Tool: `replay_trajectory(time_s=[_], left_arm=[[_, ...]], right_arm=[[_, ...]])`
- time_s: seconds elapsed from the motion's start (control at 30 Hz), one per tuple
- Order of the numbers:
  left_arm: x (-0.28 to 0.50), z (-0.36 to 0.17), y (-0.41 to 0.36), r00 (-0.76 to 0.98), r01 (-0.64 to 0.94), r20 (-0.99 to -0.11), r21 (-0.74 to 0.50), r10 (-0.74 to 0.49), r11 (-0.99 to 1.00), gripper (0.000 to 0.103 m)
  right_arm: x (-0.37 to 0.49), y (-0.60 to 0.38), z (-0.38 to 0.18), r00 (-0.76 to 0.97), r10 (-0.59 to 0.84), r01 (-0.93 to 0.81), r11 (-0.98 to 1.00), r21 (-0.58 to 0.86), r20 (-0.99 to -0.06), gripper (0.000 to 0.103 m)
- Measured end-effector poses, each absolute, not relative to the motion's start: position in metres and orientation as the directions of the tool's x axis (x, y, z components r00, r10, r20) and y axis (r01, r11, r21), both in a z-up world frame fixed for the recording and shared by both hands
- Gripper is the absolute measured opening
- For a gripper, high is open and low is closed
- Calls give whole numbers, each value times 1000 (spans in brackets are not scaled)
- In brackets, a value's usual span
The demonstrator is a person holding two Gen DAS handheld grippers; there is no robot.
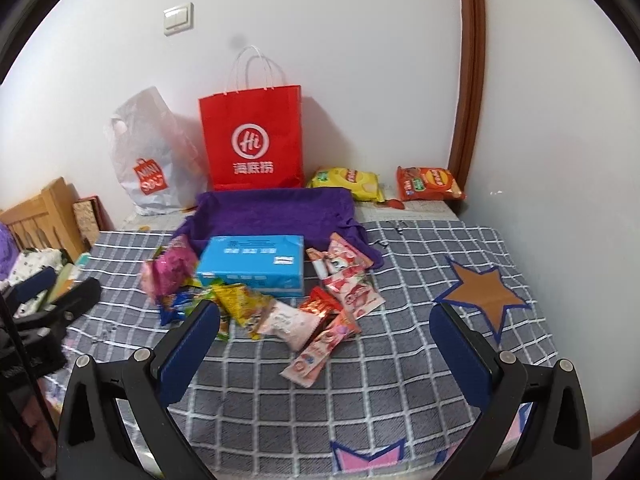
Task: Organize snacks
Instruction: 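Grasp the pink Lotso bar with the right tool while the left grasps a pink candy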
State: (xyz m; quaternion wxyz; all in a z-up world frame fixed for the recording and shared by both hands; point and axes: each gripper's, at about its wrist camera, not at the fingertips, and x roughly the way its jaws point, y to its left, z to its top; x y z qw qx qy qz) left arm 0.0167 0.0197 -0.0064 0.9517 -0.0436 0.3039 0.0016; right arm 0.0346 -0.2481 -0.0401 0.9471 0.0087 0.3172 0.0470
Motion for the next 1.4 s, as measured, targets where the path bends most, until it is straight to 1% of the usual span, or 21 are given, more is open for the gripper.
replay_trajectory(time_s=[0.13,0.27,0.37,0.43,0.47,0.53,0.57,0.63,0.7,0.8,0.87,0.97,1.07,1.13,1.23,1.3,1.4], left_arm=[[32,-19,27,807,-39,-591,-54,0,998,103],[52,-37,35,777,-61,-629,-55,13,997,103],[71,-57,41,725,-74,-688,-38,27,997,103],[81,-70,47,697,-93,-716,-36,39,995,102],[84,-74,50,691,-97,-722,-42,37,994,99],[90,-83,58,682,-101,-731,-60,25,993,95],[91,-86,62,677,-110,-735,-63,29,992,95],[94,-90,67,675,-108,-738,-80,14,991,95],[98,-94,71,672,-114,-741,-88,11,990,95],[104,-99,76,660,-139,-750,-77,34,987,95],[107,-102,80,656,-141,-754,-88,27,986,95],[112,-107,85,653,-148,-757,-94,25,985,95],[115,-111,88,647,-147,-762,-80,35,986,95],[118,-113,89,644,-143,-764,-72,38,987,95],[125,-116,92,639,-153,-768,-72,43,986,95],[132,-119,96,631,-159,-775,-81,38,984,95],[141,-121,106,626,-178,-780,-108,28,978,95]], right_arm=[[52,-254,-57,782,48,-58,998,5,-621,103],[75,-263,-89,725,115,-102,993,59,-679,103],[89,-272,-117,687,100,-50,995,90,-720,101],[99,-277,-137,643,132,-41,990,137,-755,94],[102,-277,-146,622,154,-42,986,163,-767,91],[108,-279,-160,593,178,-33,980,197,-785,82],[110,-277,-166,582,180,-30,979,200,-793,80],[117,-273,-175,562,183,-29,979,202,-807,71],[123,-269,-181,551,183,-23,979,204,-814,68],[130,-263,-187,540,206,-22,973,231,-816,67],[135,-258,-190,532,208,-29,973,228,-820,67],[145,-251,-201,517,189,-39,980,197,-835,61],[146,-249,-204,508,196,-68,980,188,-839,48],[146,-250,-202,503,194,-94,981,170,-842,34],[145,-257,-201,505,180,-90,984,155,-844,31],[146,-260,-203,502,186,-93,983,161,-845,31],[150,-260,-208,501,191,-104,982,160,-844,33]])
